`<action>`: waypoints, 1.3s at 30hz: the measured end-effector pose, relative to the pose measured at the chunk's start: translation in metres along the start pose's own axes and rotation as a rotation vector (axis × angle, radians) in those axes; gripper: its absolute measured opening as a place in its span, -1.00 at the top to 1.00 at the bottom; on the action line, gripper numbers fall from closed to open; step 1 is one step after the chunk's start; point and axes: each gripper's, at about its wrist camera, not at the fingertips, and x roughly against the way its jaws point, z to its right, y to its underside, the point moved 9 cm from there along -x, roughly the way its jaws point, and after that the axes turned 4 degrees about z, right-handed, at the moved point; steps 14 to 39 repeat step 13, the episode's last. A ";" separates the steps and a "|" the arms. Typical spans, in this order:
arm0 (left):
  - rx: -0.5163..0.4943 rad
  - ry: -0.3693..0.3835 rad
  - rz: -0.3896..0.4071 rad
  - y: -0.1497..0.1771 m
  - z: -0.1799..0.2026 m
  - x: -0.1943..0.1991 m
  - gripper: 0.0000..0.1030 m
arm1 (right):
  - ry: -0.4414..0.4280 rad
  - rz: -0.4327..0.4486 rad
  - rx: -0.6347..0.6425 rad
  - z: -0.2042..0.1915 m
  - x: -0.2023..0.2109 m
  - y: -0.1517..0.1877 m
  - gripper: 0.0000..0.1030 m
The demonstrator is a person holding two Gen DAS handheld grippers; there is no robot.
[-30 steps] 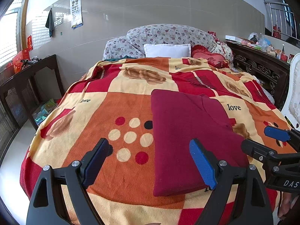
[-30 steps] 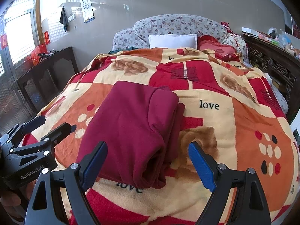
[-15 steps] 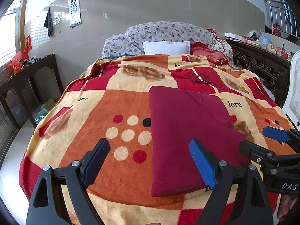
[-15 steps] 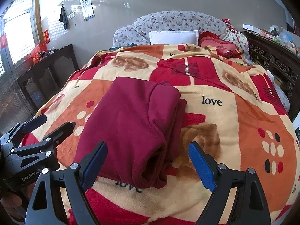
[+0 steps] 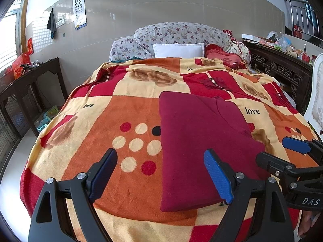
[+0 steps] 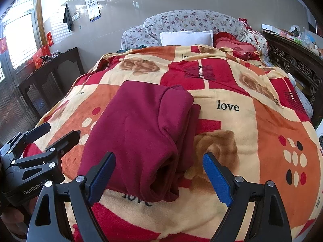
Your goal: Fold small clothes
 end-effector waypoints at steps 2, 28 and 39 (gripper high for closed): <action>-0.001 0.001 -0.002 0.000 0.000 0.000 -0.69 | 0.001 -0.002 0.000 0.000 0.000 0.000 -0.77; -0.023 0.014 0.014 0.003 0.008 -0.002 -0.69 | 0.004 -0.007 -0.004 0.006 -0.001 0.001 -0.78; -0.023 0.014 0.014 0.003 0.008 -0.002 -0.69 | 0.004 -0.007 -0.004 0.006 -0.001 0.001 -0.78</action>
